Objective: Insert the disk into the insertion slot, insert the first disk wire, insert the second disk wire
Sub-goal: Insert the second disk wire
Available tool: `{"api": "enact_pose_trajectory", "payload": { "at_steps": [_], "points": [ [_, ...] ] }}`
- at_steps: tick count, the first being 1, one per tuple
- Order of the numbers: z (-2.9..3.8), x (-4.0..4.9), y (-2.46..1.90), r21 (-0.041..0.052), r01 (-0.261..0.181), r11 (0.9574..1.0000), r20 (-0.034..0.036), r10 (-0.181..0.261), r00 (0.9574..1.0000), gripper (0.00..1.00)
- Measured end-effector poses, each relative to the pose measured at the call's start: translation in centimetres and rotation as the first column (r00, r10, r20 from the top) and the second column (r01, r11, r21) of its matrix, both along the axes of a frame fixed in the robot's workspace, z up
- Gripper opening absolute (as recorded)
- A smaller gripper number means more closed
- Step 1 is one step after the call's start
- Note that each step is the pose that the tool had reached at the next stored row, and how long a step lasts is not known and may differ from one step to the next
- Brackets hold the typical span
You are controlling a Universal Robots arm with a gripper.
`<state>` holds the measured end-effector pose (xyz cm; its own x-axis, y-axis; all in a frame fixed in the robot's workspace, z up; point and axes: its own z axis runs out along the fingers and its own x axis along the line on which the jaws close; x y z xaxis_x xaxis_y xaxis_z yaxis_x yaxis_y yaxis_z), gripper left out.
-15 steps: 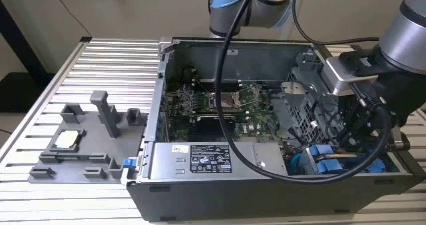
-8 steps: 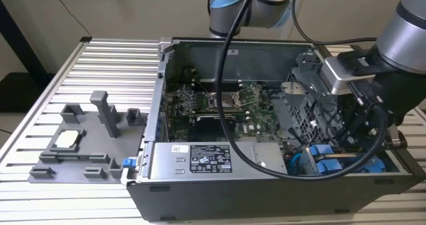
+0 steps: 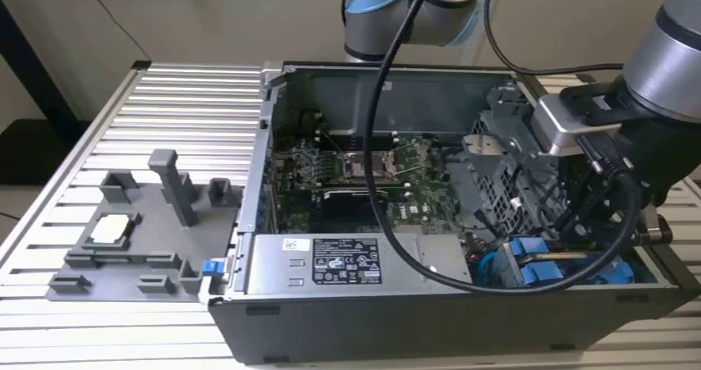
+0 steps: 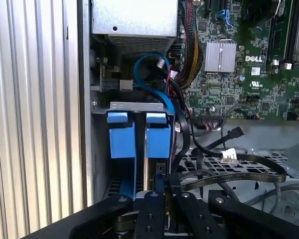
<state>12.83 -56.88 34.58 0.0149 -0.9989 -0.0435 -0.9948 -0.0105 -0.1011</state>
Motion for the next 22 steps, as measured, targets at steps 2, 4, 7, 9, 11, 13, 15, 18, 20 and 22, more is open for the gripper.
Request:
{"api": "enact_pose_trajectory", "payload": {
  "at_steps": [2,4,7,9,11,13,15,18,20,22],
  "points": [
    [-0.09,0.0,0.0,0.0001,0.008,1.0,0.0,-0.008,1.0,0.16],
    [-0.12,0.01,-0.01,0.0,0.009,1.0,0.0,-0.009,1.0,0.16],
    [-0.16,0.01,0.0,0.0,0.009,1.0,-0.0001,-0.009,1.0,0.16],
    [-0.17,0.01,0.0,-0.0001,0.009,1.0,-0.0001,-0.009,1.0,0.16],
    [-0.17,0.0,-0.01,-0.001,0.009,1.0,-0.0001,-0.009,1.0,0.16],
    [-0.18,0.0,-0.06,-0.0023,0.009,1.0,0.0,-0.009,1.0,0.16],
    [-0.17,-0.01,-0.15,-0.0041,0.009,0.9999,0.0,-0.009,1.0,0.16],
    [-0.17,-0.01,-0.21,-0.0099,0.009,0.9999,0.0001,-0.009,1.0,0.16],
    [-0.18,-0.03,-0.21,-0.0177,0.009,0.9998,0.0014,-0.009,1.0,0.16],
    [-0.25,-0.08,-0.21,-0.0211,0.009,0.9997,0.0054,-0.009,0.9999,0.16]
  ]
}}
